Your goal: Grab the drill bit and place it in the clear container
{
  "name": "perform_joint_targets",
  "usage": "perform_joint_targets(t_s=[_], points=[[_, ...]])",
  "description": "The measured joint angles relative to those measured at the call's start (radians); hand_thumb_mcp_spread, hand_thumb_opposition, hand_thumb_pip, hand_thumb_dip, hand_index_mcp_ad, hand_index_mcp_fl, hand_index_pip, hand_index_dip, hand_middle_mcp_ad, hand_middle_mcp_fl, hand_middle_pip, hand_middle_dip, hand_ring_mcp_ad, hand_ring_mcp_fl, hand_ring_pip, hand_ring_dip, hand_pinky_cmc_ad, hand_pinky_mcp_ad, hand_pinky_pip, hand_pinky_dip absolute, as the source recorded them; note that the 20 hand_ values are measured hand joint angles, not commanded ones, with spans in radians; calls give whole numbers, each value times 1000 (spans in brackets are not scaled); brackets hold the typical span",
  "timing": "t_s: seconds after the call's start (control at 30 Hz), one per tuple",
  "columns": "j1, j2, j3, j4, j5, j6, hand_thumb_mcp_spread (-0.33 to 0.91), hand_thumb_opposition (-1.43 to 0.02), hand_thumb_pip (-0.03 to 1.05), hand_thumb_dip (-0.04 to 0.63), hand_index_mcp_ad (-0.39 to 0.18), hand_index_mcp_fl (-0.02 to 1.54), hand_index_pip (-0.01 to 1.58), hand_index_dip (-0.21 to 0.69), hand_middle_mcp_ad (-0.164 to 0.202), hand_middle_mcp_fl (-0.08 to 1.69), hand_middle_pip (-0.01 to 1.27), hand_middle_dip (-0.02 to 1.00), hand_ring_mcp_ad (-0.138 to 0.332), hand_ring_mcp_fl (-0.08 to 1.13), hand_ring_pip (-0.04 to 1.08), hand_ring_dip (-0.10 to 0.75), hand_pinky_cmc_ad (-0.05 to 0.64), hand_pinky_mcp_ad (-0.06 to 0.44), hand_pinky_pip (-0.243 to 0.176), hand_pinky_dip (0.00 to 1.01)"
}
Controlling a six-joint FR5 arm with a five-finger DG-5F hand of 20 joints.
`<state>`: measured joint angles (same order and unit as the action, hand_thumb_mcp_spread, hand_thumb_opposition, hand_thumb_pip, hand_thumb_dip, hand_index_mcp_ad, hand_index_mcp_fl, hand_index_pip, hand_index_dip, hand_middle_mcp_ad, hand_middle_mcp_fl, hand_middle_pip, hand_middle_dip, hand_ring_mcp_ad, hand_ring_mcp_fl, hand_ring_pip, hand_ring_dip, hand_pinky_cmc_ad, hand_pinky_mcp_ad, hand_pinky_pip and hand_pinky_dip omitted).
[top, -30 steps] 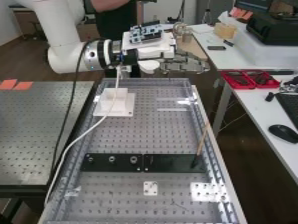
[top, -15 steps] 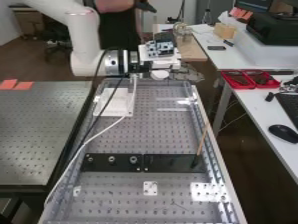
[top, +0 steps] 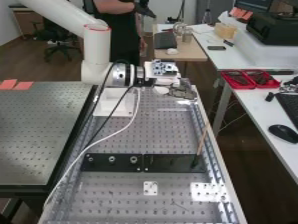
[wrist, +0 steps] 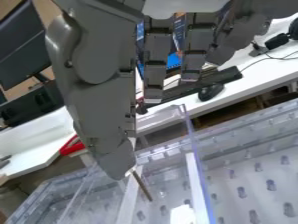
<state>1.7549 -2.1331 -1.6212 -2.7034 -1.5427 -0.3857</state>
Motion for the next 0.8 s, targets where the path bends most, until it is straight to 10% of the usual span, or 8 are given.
perform_joint_targets(t_s=[0.23, 0.37, 0.8], points=[[1, 4, 2, -17, -3, -15, 695, -988, 405, 236, -136, 962, 738, 391, -12, 426, 126, 253, 112, 215, 98, 31, 332, 101, -61, 154], [-2, 4, 12, -44, -19, -17, 581, -913, 417, 239, -134, 499, 461, 394, -12, 298, 120, 253, 108, 136, 94, 31, 333, 101, -61, 154], [-21, 50, -13, -18, -13, -27, 454, -771, 546, 253, -126, 255, 145, 513, -14, 213, 112, 253, 133, 51, 89, 31, 250, 103, -59, 154]])
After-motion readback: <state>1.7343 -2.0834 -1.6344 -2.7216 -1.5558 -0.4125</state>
